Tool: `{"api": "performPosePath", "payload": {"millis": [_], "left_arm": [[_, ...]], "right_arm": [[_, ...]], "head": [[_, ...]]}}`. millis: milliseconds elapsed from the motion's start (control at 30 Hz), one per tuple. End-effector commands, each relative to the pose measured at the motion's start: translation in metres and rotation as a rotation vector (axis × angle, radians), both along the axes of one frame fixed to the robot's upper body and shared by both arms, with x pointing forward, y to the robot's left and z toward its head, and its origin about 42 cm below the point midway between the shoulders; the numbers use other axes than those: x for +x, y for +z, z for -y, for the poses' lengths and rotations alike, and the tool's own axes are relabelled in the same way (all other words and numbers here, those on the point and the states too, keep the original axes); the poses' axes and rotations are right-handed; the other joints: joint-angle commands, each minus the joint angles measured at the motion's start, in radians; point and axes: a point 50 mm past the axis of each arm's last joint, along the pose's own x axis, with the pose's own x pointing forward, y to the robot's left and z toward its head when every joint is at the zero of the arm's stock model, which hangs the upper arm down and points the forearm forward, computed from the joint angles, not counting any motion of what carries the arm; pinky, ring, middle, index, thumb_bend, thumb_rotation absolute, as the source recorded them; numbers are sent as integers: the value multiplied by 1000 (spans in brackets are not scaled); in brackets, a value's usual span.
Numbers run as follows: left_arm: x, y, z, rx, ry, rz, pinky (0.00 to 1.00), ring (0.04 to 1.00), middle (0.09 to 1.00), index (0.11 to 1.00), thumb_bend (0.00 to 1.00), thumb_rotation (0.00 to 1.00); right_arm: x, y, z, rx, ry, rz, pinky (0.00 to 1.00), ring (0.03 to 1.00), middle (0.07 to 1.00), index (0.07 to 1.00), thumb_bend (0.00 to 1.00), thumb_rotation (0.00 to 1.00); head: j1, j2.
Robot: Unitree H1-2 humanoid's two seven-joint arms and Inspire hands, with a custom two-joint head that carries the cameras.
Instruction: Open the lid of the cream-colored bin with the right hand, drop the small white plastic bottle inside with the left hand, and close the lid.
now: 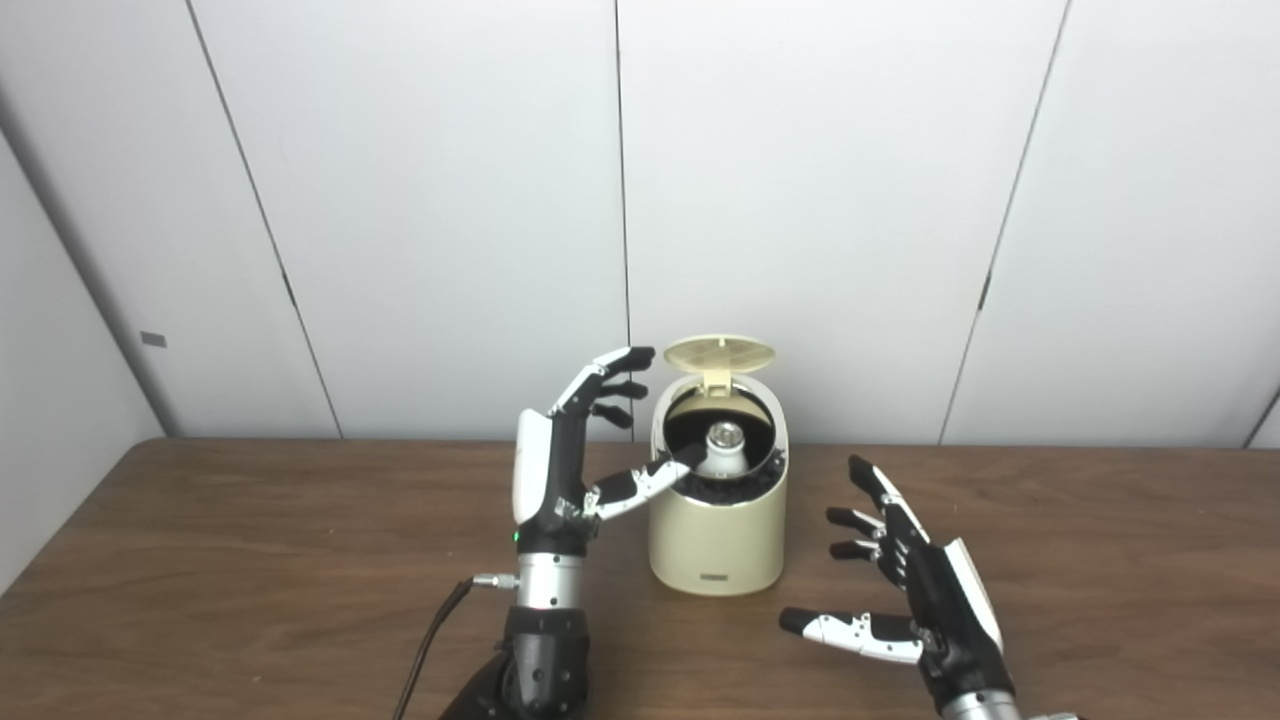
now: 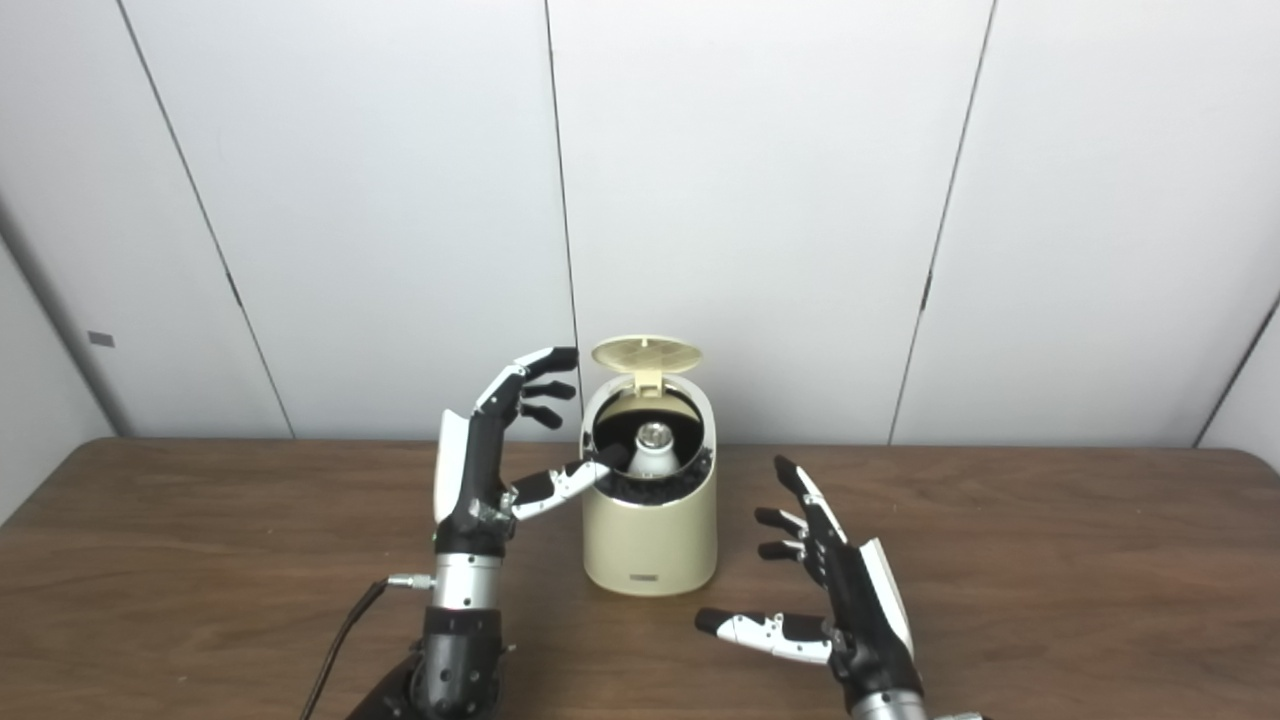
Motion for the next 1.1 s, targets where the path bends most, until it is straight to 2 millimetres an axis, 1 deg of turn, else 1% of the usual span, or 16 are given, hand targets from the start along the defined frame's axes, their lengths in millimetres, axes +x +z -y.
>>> {"api": "performPosePath", "payload": {"millis": [0, 167, 200, 300, 333, 400, 467, 500, 600, 700, 767, 833, 900, 967, 1000, 1067], "left_arm": [[3, 27, -7, -46, -52, 63, 500, 635, 725, 744, 744, 71], [-4, 37, -29, -95, -110, 61, 558, 665, 749, 778, 697, 200], [-5, 39, -35, -95, -116, 64, 569, 670, 753, 782, 690, 204], [-7, 43, -55, -86, -130, 65, 586, 685, 767, 800, 676, 172], [-8, 43, -62, -82, -134, 56, 587, 693, 771, 806, 684, 186], [-8, 43, -70, -72, -140, 38, 585, 704, 775, 811, 714, 252], [-8, 40, -81, -46, -150, 4, 565, 710, 783, 817, 723, 321], [-7, 38, -86, -39, -161, -19, 562, 716, 792, 823, 712, 319], [-8, 28, -98, -24, -200, -94, 573, 734, 807, 835, 707, 289], [-9, 18, -104, -9, -226, -153, 606, 751, 807, 835, 717, 278], [-12, 9, -105, -9, -227, -186, 620, 749, 799, 828, 724, 270], [-15, -3, -104, -17, -229, -211, 625, 736, 790, 821, 718, 260], [-18, -13, -103, -32, -230, -231, 637, 726, 781, 816, 705, 242], [-20, -23, -100, -58, -226, -249, 631, 730, 781, 811, 707, 225], [-21, -28, -99, -70, -224, -258, 629, 730, 781, 810, 708, 221], [-22, -37, -97, -82, -224, -274, 620, 736, 788, 818, 694, 219]], "right_arm": [[7, 18, -2, 13, 14, 69, 675, 811, 948, 925, 779, 93], [6, 18, 0, 23, 17, 62, 682, 821, 954, 932, 762, 68], [6, 18, 1, 24, 16, 62, 683, 819, 952, 932, 759, 62], [6, 18, 2, 28, 13, 64, 683, 810, 946, 930, 752, 44], [6, 18, 2, 29, 11, 63, 683, 806, 942, 928, 752, 38], [7, 17, 4, 30, 8, 63, 685, 801, 939, 924, 754, 34], [8, 16, 7, 36, 6, 65, 713, 803, 938, 922, 758, 40], [9, 16, 8, 37, 3, 65, 724, 806, 937, 922, 758, 48], [13, 16, 12, 37, -7, 77, 731, 808, 925, 917, 763, 131], [20, 20, 15, 34, -12, 100, 727, 802, 912, 921, 752, 170], [27, 32, 17, 3, 0, 119, 718, 792, 906, 922, 737, 200], [35, 48, 20, -38, 19, 147, 700, 801, 912, 921, 712, 239], [43, 62, 22, -76, 21, 184, 691, 812, 893, 907, 709, 273], [51, 78, 23, -121, 17, 227, 718, 805, 830, 857, 719, 311], [55, 88, 23, -147, 19, 245, 723, 804, 821, 849, 720, 319], [61, 103, 22, -189, 26, 259, 723, 813, 814, 833, 723, 374]], "head": [[4, 1], [16, 2], [17, 2], [18, 1], [19, 1], [21, -1], [23, -2], [25, -7], [31, -10], [25, -14], [22, -16], [17, -19], [10, -26], [6, -28], [3, -28], [0, -30]]}}
